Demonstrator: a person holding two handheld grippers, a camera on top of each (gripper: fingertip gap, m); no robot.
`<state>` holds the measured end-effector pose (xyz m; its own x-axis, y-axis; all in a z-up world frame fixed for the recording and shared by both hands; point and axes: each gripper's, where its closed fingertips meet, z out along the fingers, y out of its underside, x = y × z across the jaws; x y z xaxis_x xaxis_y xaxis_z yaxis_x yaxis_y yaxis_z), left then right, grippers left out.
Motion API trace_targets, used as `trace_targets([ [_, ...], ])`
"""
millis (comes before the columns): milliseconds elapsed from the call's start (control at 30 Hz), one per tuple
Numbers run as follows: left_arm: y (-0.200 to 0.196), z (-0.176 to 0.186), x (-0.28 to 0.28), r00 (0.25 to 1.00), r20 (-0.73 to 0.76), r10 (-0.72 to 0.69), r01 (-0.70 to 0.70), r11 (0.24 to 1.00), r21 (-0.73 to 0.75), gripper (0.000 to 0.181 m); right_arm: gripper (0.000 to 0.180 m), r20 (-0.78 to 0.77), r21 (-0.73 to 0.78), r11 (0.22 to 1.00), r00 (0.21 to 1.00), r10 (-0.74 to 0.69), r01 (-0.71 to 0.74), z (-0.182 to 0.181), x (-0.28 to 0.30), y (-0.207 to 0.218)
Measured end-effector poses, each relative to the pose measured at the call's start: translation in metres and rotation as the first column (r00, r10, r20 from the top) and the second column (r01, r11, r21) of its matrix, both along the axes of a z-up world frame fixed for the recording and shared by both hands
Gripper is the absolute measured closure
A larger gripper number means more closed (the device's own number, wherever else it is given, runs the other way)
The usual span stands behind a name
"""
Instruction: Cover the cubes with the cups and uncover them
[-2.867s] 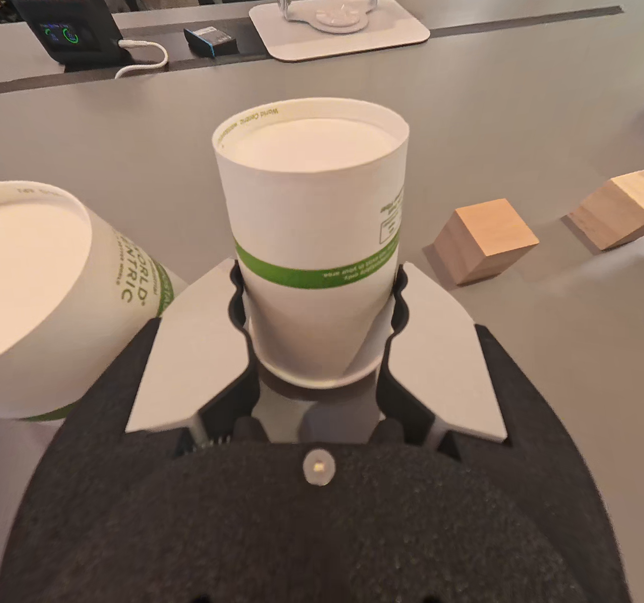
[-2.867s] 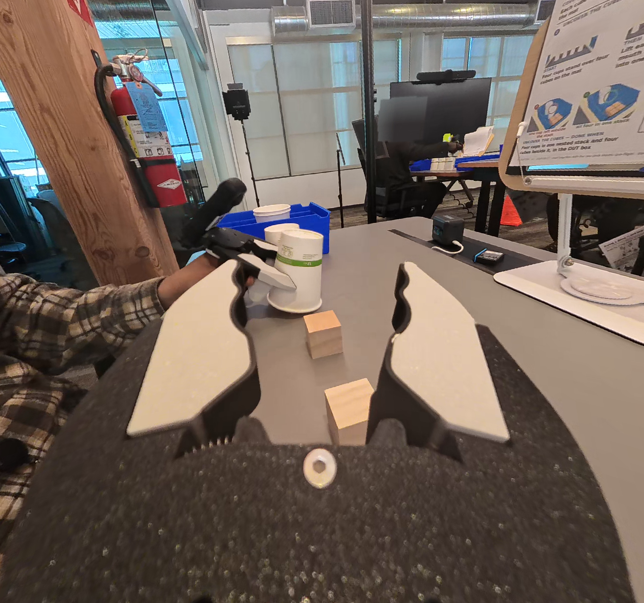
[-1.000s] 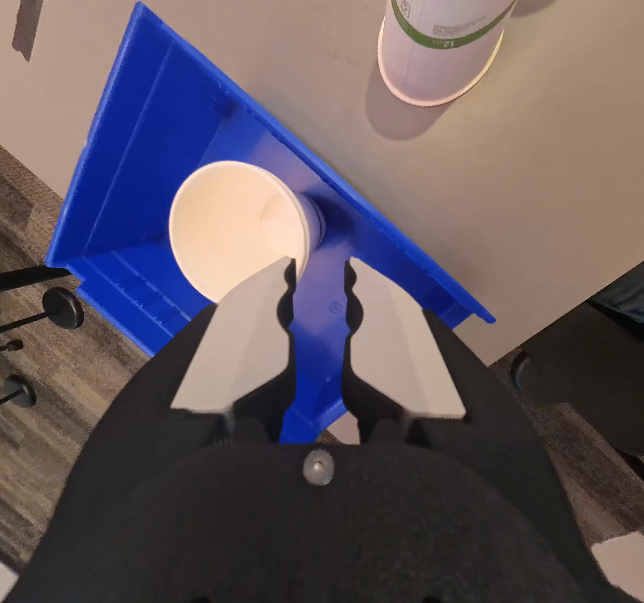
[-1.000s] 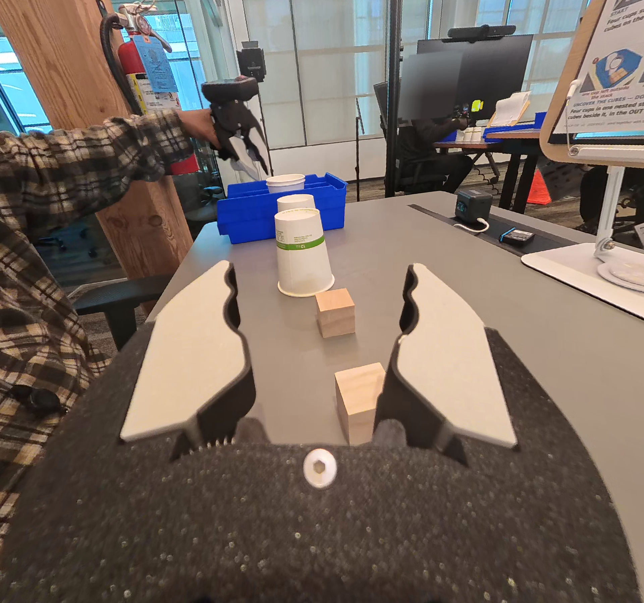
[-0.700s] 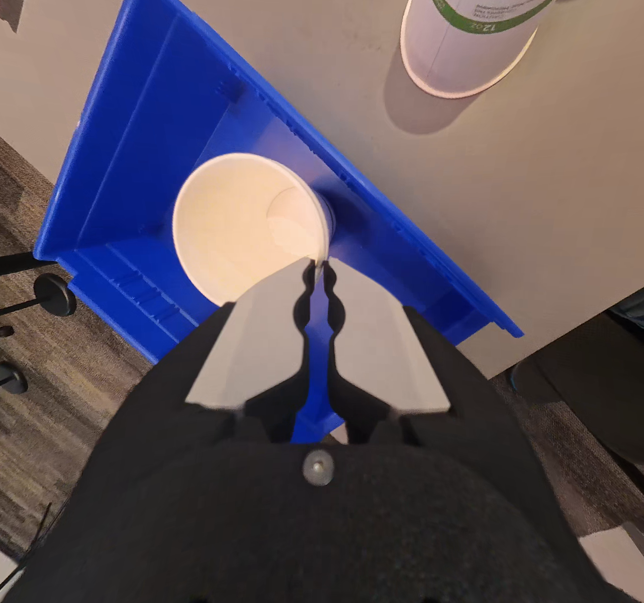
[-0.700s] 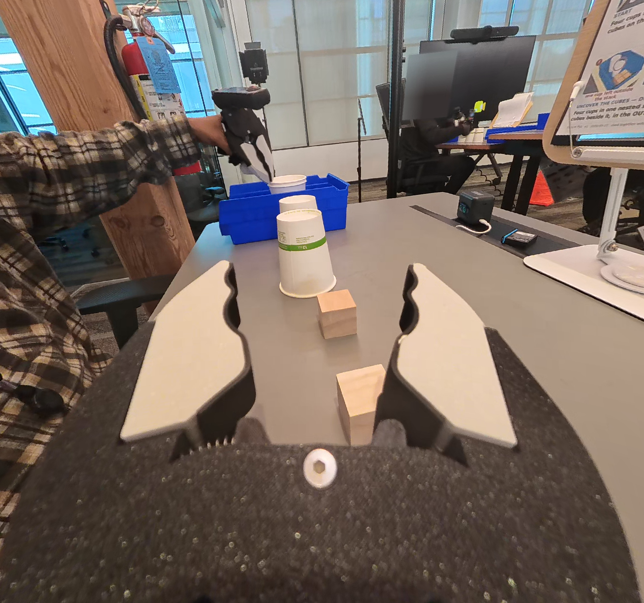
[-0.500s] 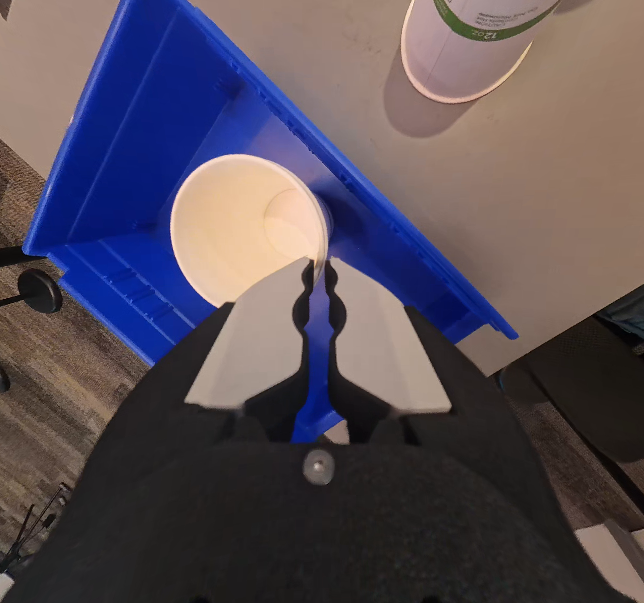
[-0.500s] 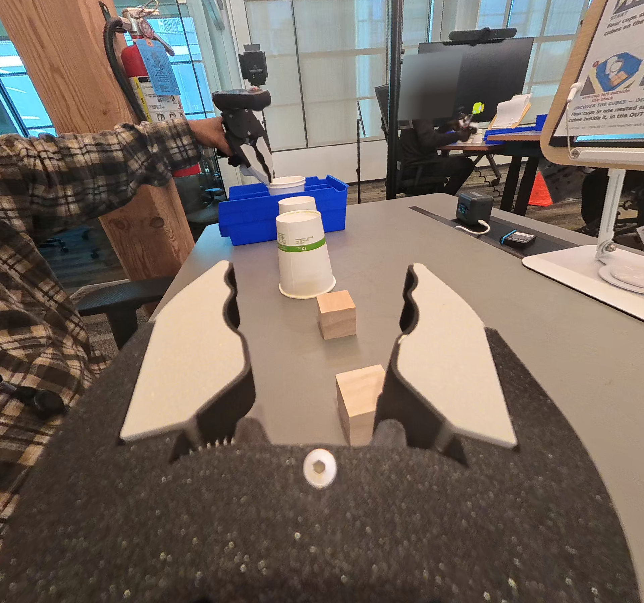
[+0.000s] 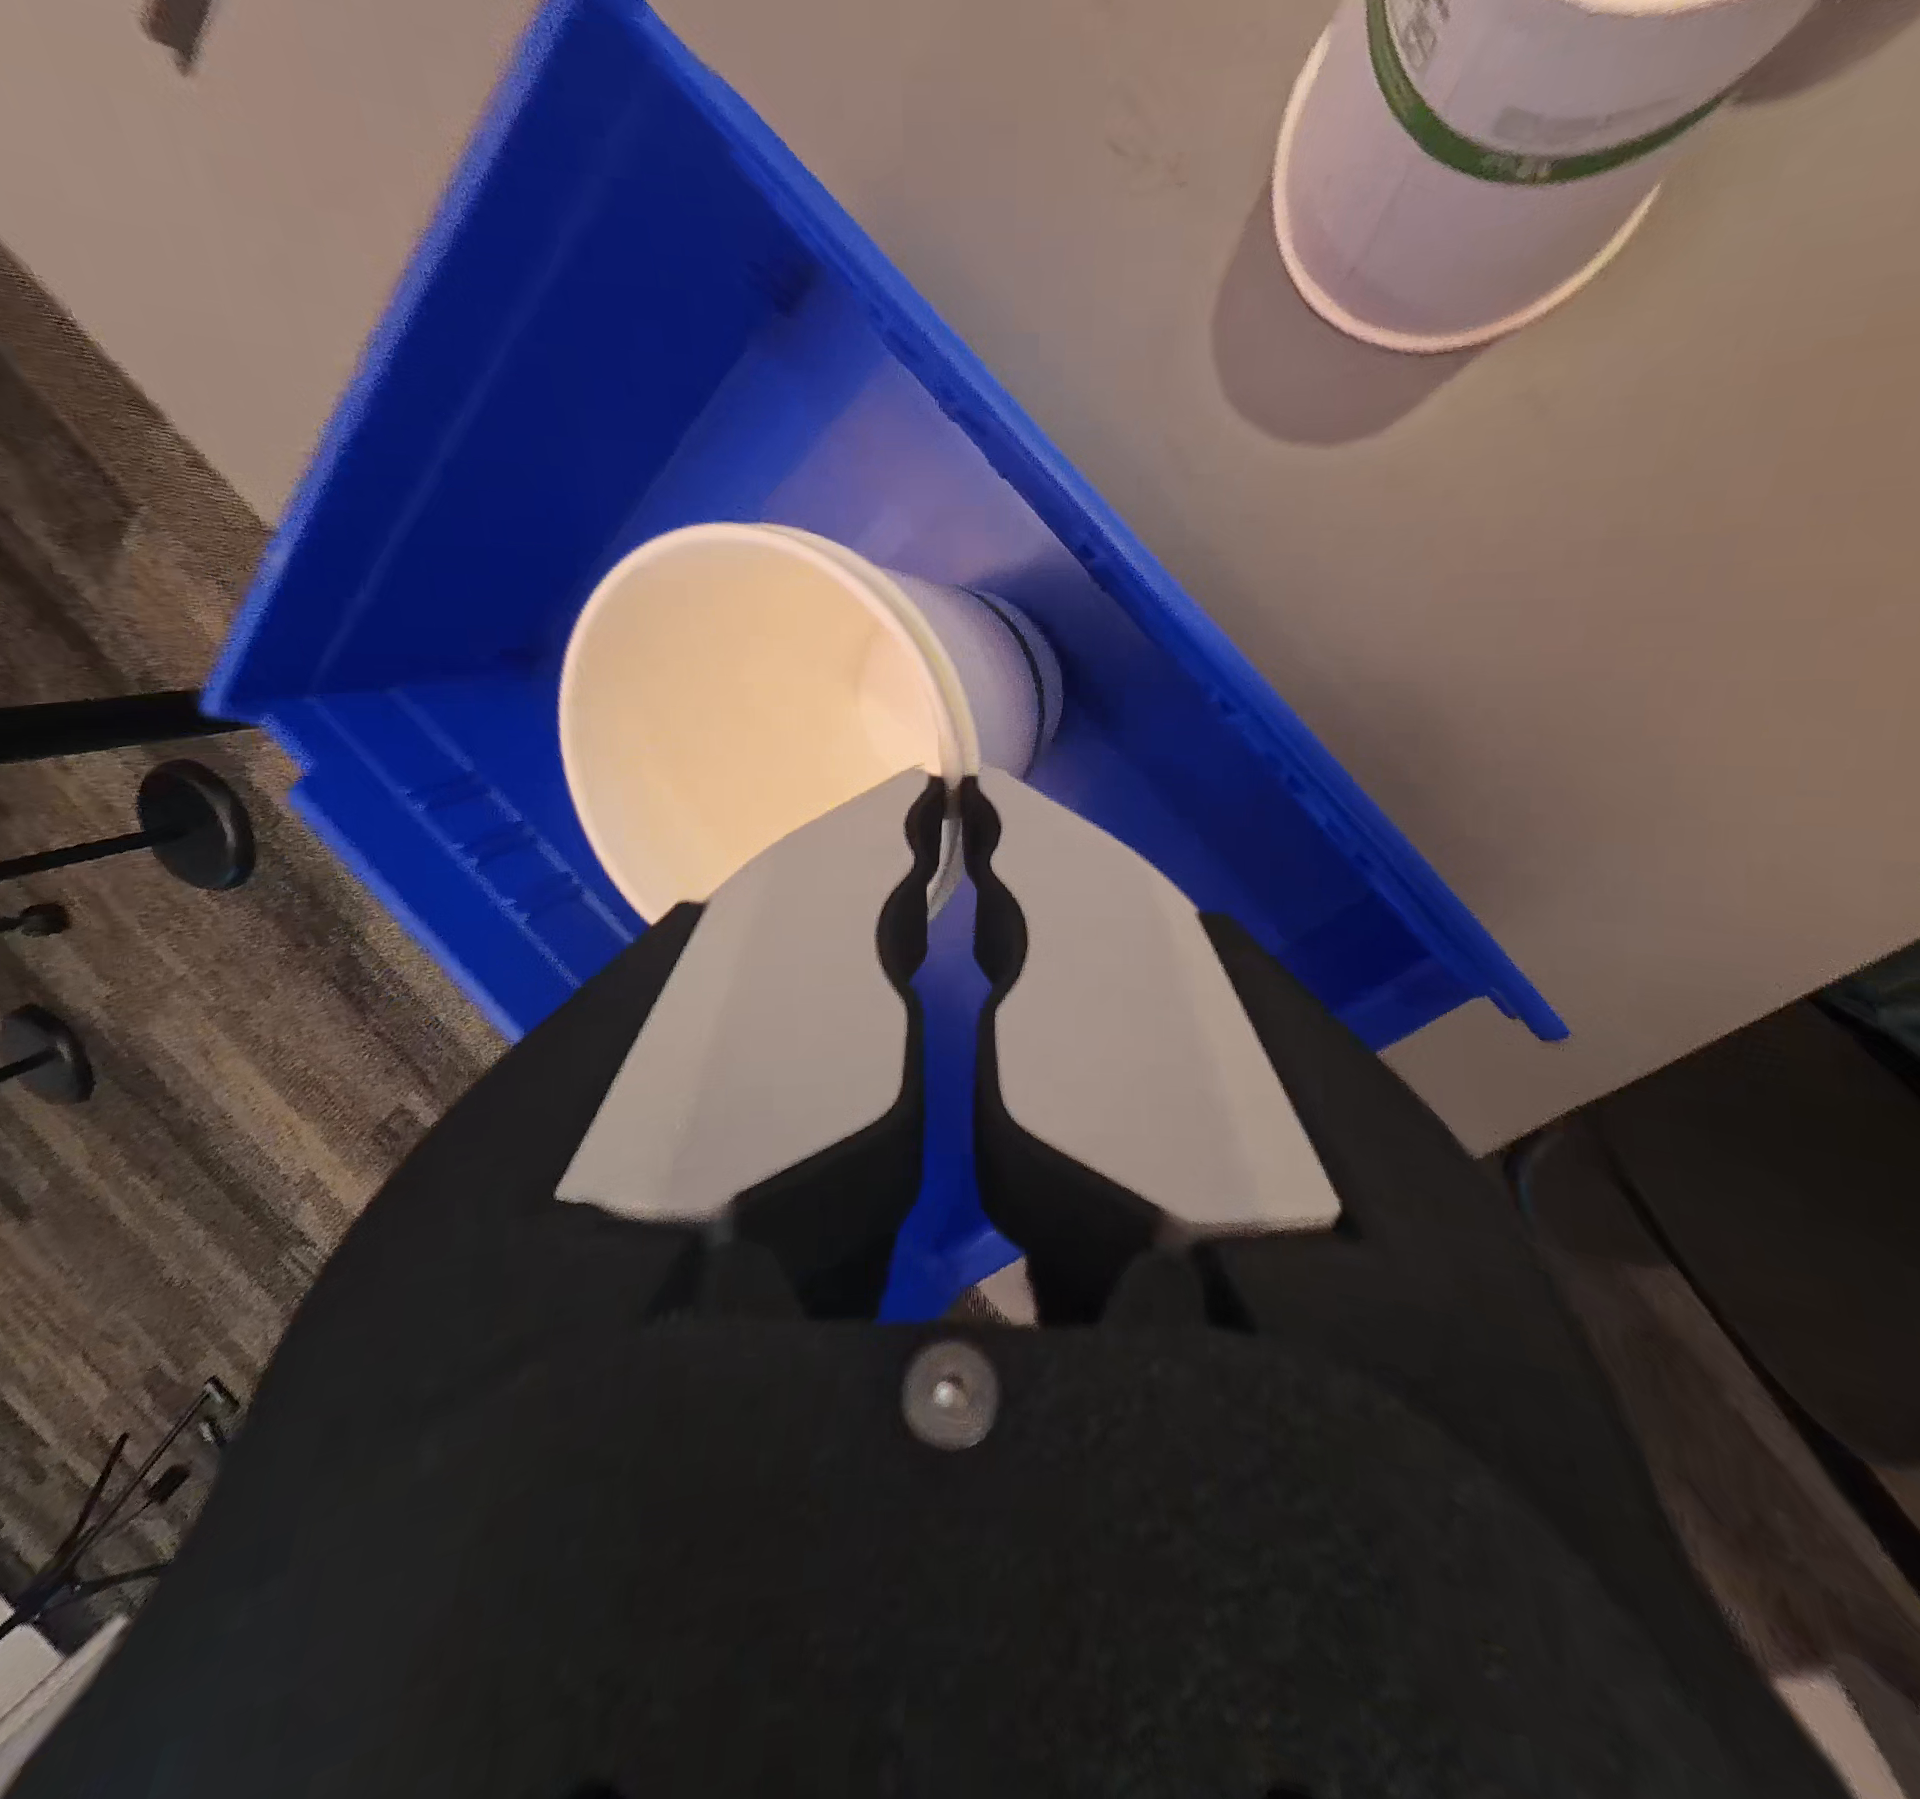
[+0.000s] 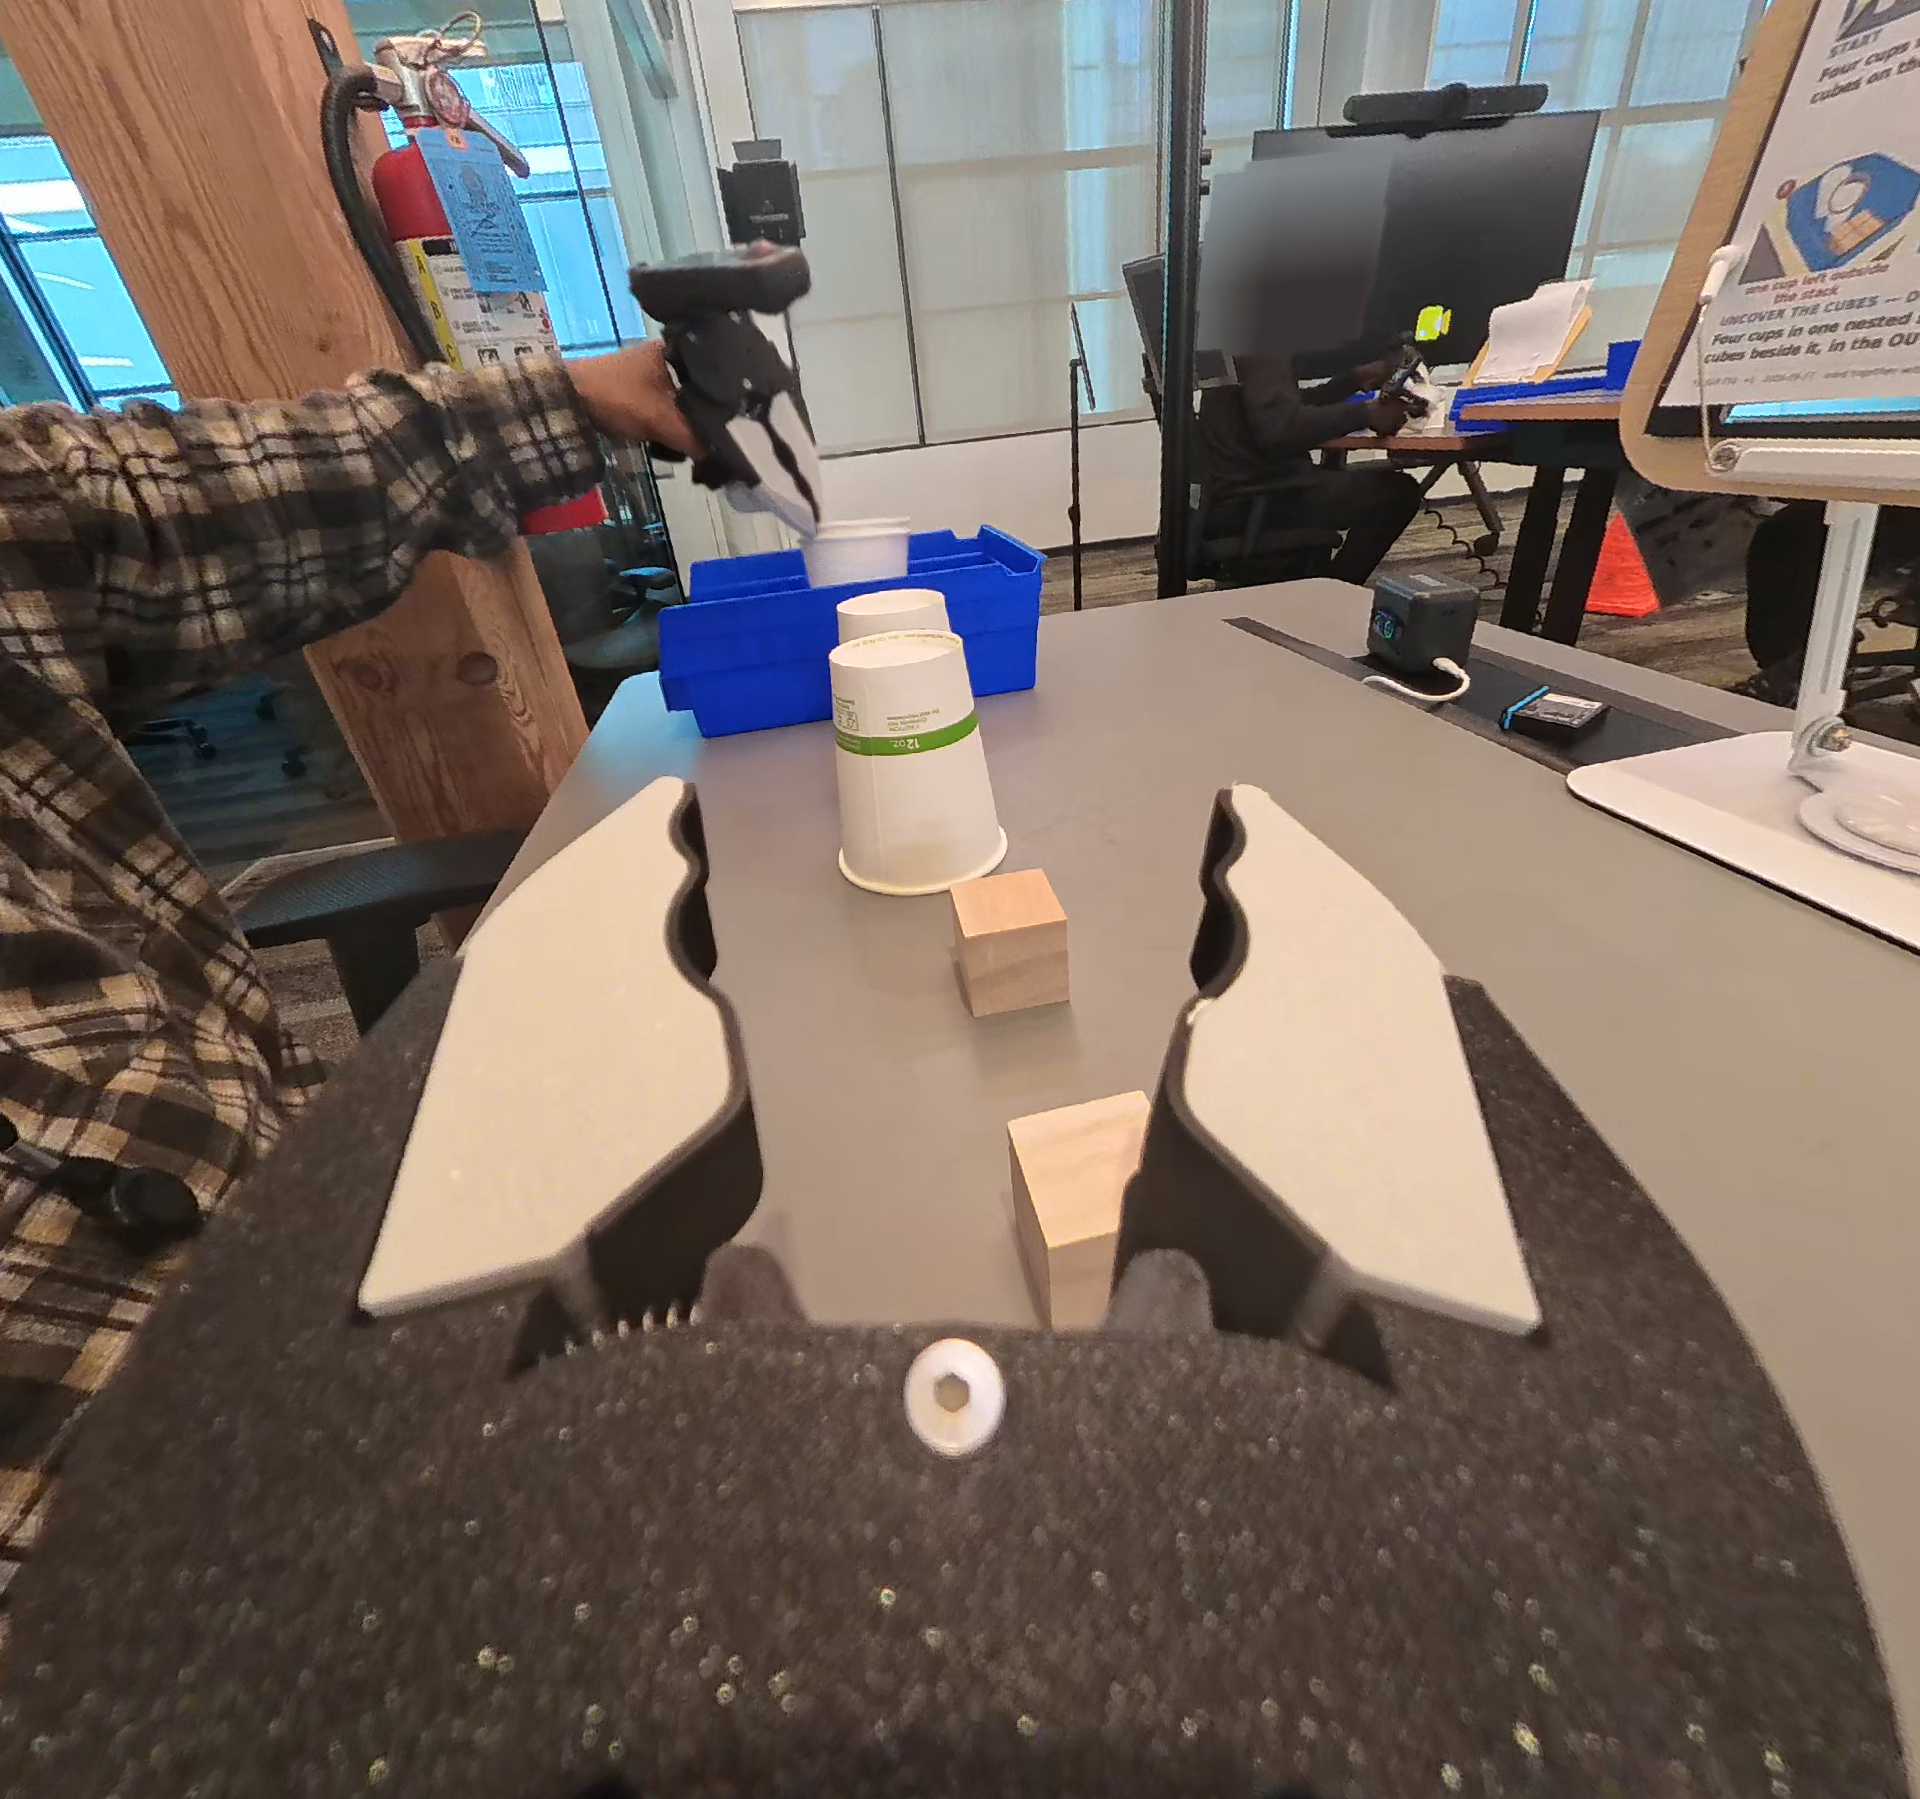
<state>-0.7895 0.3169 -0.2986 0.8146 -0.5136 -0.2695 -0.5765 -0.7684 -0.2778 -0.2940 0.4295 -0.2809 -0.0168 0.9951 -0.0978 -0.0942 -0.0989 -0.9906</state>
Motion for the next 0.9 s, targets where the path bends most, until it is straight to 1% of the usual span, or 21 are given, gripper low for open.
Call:
trace_targets([
  [33,0.002,0.006,-0.002,1.000,-0.007,0.014,-0.014,1.000,0.027,0.178,0.089,0.000,-0.001,1.000,1.000,0.000,0.000,0.000,0.000,0.000],
  [133,0.003,0.022,-0.007,0.997,-0.047,0.053,-0.050,0.996,0.079,0.178,0.090,0.002,0.001,1.000,1.000,0.004,-0.004,0.000,-0.001,-0.001],
  [267,0.000,0.041,-0.012,0.983,-0.162,0.092,-0.072,0.990,0.123,0.178,0.090,0.004,0.003,1.000,1.000,0.006,-0.006,0.000,-0.001,-0.002],
  [433,0.001,0.058,-0.010,0.968,-0.211,0.138,-0.100,0.978,0.185,0.178,0.091,0.005,0.004,1.000,1.000,0.008,-0.008,0.000,-0.001,-0.002],
  [533,0.003,0.078,-0.011,0.961,-0.219,0.170,-0.112,0.961,0.253,0.178,0.091,-0.003,0.003,1.000,1.000,0.004,-0.004,0.001,-0.001,-0.002],
  [633,0.005,0.108,-0.008,0.965,-0.167,0.202,-0.135,0.928,0.347,0.178,0.091,-0.009,0.003,1.000,1.000,0.002,-0.002,0.002,0.000,-0.001],
  [733,0.007,0.138,0.004,0.977,-0.054,0.206,-0.163,0.888,0.429,0.178,0.090,-0.013,0.006,1.000,1.000,-0.001,0.001,0.002,0.000,-0.002],
  [833,0.010,0.163,0.027,0.986,0.040,0.160,-0.158,0.850,0.503,0.178,0.089,-0.049,-0.002,1.000,0.999,-0.011,0.010,0.008,0.001,-0.002],
  [900,0.013,0.178,0.048,0.989,0.106,0.104,-0.146,0.822,0.550,0.178,0.088,-0.082,-0.005,0.999,0.996,-0.037,0.037,0.016,0.002,-0.002],
])
